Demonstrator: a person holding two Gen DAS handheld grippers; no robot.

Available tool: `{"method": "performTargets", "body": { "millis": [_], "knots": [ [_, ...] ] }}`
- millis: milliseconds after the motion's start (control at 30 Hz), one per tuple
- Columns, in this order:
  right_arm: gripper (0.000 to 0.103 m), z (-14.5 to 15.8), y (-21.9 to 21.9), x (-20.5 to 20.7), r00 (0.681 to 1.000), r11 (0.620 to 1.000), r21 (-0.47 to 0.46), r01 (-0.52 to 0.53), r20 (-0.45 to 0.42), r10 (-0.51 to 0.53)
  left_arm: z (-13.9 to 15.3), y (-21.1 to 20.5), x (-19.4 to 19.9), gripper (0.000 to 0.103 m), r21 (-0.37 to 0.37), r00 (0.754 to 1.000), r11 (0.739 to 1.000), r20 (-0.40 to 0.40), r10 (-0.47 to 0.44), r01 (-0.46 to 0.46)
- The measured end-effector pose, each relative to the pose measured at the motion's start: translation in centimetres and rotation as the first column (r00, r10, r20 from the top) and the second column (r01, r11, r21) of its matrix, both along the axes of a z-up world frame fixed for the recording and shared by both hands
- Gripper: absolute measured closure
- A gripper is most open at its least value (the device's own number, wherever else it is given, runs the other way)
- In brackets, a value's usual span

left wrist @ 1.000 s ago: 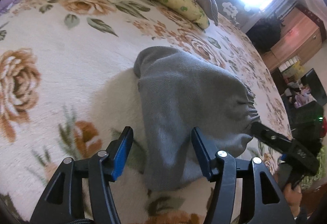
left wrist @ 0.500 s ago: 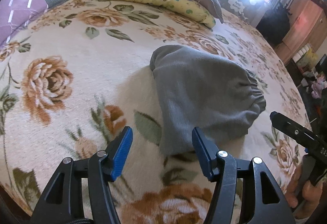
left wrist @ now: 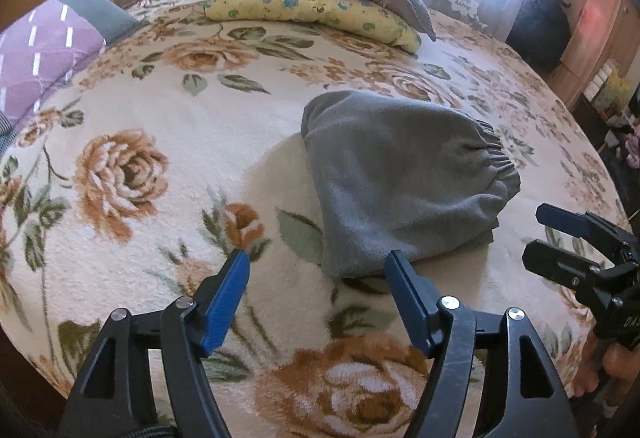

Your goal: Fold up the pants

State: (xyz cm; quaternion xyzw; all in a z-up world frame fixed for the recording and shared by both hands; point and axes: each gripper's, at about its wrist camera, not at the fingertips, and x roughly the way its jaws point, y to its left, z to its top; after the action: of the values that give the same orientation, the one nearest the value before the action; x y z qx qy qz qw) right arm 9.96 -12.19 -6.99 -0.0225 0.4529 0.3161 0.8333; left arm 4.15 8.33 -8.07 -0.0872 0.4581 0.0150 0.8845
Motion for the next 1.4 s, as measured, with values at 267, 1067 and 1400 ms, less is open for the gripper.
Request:
{"method": "performTargets", "body": {
  "millis": [267,1067,1400],
  "knots": [
    [0.009,0.2,-0.7,0.5,1.0,1.0,0.005,-0.017,0.011,0.017,1.4,-0.4,-0.1,0.023,0.079,0.999,0.997,0.031,0.01,-0.013],
    [0.005,1.1,0.8,0.4,0.988,0.988,-0.067,-0.137,0.063,0.141,3.3,-0.9,-0.4,0.021,0.199,0.996,0.978,0.077,0.042,-0.056],
    [0.005,1.7,1.1,0.7,0.984,0.986,-0.066,-0.151,0.083,0.157,4.1,-0.8,-0.5,0.021,0.207,0.994,0.976,0.103,0.045,-0.066]
  ]
}}
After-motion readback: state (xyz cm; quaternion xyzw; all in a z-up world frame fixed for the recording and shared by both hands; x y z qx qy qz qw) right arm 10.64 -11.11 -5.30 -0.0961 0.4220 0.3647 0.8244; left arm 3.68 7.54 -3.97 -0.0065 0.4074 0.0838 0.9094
